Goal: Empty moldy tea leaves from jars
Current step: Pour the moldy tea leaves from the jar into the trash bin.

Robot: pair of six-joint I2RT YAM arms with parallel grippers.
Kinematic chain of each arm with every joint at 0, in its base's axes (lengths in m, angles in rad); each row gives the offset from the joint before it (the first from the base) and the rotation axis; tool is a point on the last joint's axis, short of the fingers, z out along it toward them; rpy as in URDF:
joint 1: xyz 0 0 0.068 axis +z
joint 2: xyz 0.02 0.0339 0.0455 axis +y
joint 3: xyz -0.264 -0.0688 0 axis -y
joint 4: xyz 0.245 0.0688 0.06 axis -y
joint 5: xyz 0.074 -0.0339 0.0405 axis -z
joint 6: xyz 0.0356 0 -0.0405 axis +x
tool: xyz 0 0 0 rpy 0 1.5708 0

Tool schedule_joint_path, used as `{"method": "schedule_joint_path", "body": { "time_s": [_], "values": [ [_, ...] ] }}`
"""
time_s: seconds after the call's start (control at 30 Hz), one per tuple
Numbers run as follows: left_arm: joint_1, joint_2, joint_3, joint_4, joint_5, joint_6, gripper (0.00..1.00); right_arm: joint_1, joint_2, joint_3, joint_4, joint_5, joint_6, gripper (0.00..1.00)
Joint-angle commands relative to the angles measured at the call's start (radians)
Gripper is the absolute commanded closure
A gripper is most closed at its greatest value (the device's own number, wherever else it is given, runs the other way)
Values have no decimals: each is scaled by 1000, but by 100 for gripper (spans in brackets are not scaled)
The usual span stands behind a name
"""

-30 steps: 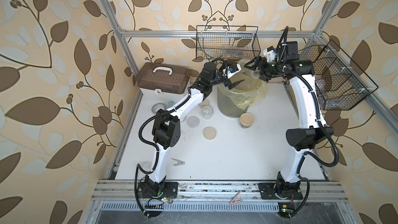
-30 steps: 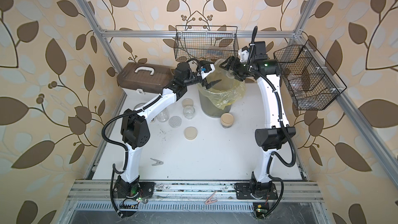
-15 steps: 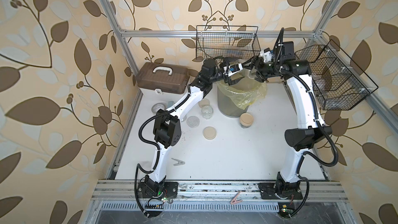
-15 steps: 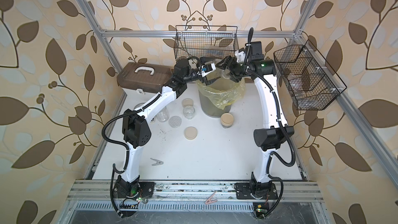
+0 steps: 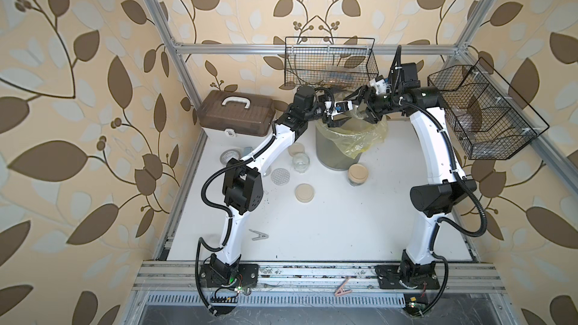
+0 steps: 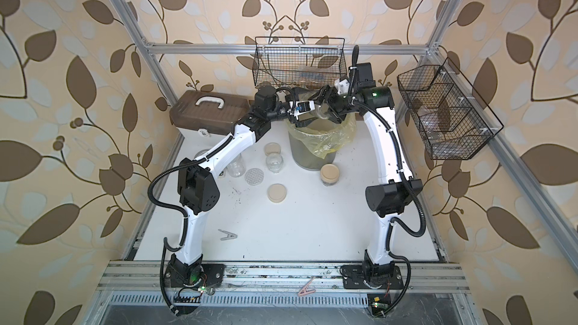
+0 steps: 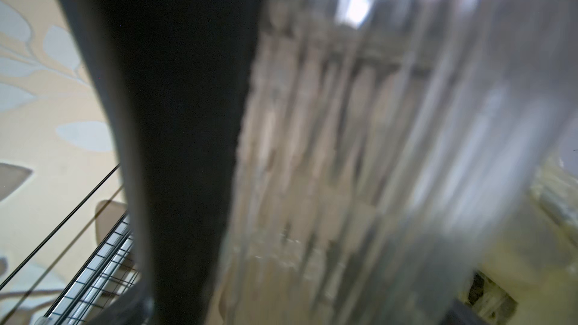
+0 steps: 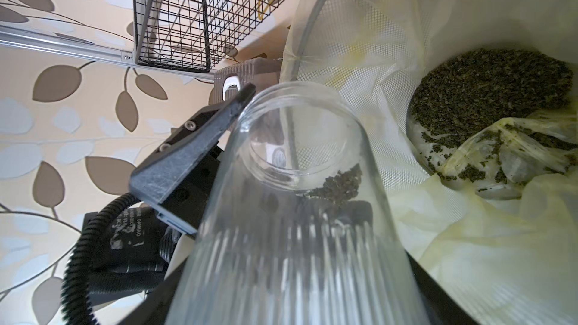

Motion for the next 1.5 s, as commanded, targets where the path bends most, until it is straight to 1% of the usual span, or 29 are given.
{"method": "schedule_joint_path", "body": {
  "time_s": [0.0, 0.13, 0.17, 0.27, 0.4, 0.53, 0.6, 0.73, 0.8, 0.87, 0.93, 1.1, 1.23, 1.3, 1.33, 1.4, 1.43, 1.47],
  "values": [
    [-15, 4, 36, -38, 34, 54, 3, 10, 4, 42, 39, -50, -8, 100],
    [-17, -4, 10, -3, 37, 25, 10, 14, 6, 43, 48, -51, -1, 100],
    [-16, -8, -1, 27, 37, -2, 13, 14, 5, 43, 53, -54, 1, 100],
    [-18, -14, -21, 93, 36, -91, 18, 15, 4, 42, 81, -57, 18, 99],
    [-23, -26, -46, 146, 16, -202, 20, 19, -3, 35, 137, -43, 39, 91],
    [-26, -29, -48, 193, -46, -370, 22, 32, -17, 30, 207, 48, 26, 77],
    [-26, -31, -48, 219, -74, -443, 24, 36, -23, 26, 251, 85, 27, 74],
    [-26, -29, -38, 255, -140, -586, 29, 48, -32, 14, 326, 164, 39, 74],
    [-27, -23, -17, 251, -212, -699, 31, 56, -37, 2, 374, 193, 59, 74],
    [-25, -19, 4, 242, -275, -805, 33, 63, -38, -3, 425, 217, 71, 76],
    [-28, -20, 3, 253, -282, -847, 35, 71, -36, -2, 459, 245, 77, 79],
    [-32, -18, 1, 293, -347, -967, 39, 96, -37, -6, 502, 330, 61, 85],
    [-40, -19, -10, 317, -382, -1020, 39, 104, -37, -18, 515, 354, 50, 94],
    [-43, -22, -17, 325, -381, -1024, 35, 106, -37, -16, 510, 353, 38, 98],
    [-42, -25, -22, 325, -379, -1021, 32, 105, -39, -15, 504, 357, 26, 100],
    [-42, -37, -41, 329, -383, -1011, 22, 105, -46, -11, 483, 373, -4, 100],
    [-42, -47, -51, 336, -389, -1002, 14, 105, -50, -12, 473, 383, -21, 100],
    [-43, -57, -93, 345, -395, -990, 7, 105, -54, -10, 459, 396, -43, 100]
  ]
}}
